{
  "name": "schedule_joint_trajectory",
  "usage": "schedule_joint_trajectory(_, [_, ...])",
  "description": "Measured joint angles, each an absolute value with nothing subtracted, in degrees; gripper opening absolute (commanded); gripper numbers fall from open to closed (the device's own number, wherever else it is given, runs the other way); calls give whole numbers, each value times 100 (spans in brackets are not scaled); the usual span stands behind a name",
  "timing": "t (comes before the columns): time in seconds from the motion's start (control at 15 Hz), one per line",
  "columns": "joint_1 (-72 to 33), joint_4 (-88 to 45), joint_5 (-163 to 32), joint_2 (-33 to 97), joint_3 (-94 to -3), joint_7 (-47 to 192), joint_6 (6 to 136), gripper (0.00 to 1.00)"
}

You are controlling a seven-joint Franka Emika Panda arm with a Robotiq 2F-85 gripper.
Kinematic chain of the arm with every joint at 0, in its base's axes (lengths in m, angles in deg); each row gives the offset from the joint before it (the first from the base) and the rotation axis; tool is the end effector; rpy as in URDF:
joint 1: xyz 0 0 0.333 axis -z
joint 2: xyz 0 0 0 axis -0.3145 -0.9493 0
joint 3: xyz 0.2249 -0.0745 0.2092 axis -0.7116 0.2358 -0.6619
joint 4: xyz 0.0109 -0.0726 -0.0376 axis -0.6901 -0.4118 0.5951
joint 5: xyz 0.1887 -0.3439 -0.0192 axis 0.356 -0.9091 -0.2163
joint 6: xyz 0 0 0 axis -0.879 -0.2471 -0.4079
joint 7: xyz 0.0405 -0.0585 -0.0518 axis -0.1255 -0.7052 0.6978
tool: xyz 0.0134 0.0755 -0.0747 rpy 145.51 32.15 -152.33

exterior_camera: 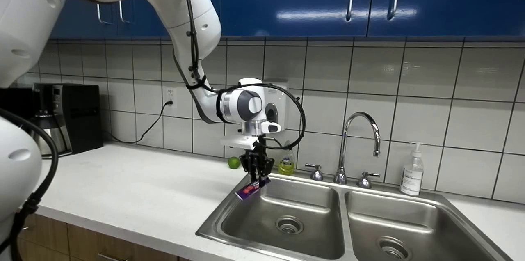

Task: Take the purple snack out of the sink on the left and put it on the countertop.

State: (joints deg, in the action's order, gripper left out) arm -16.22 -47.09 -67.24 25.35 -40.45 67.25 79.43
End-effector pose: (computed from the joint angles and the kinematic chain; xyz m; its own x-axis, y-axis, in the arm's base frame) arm 0.5788 -0.1435 0.2431 0.9469 -0.3174 0.0507 -0.3214 -0.9379 0.1304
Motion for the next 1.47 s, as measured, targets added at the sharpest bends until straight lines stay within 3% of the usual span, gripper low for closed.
schedule_joint_trajectory(0.73, [-2601, -5855, -7581, 3055, -4682, 6533, 8003, 10])
schedule_joint_trajectory(1.47, [-3208, -5992, -7782, 2795, -5043, 6200, 8129, 10])
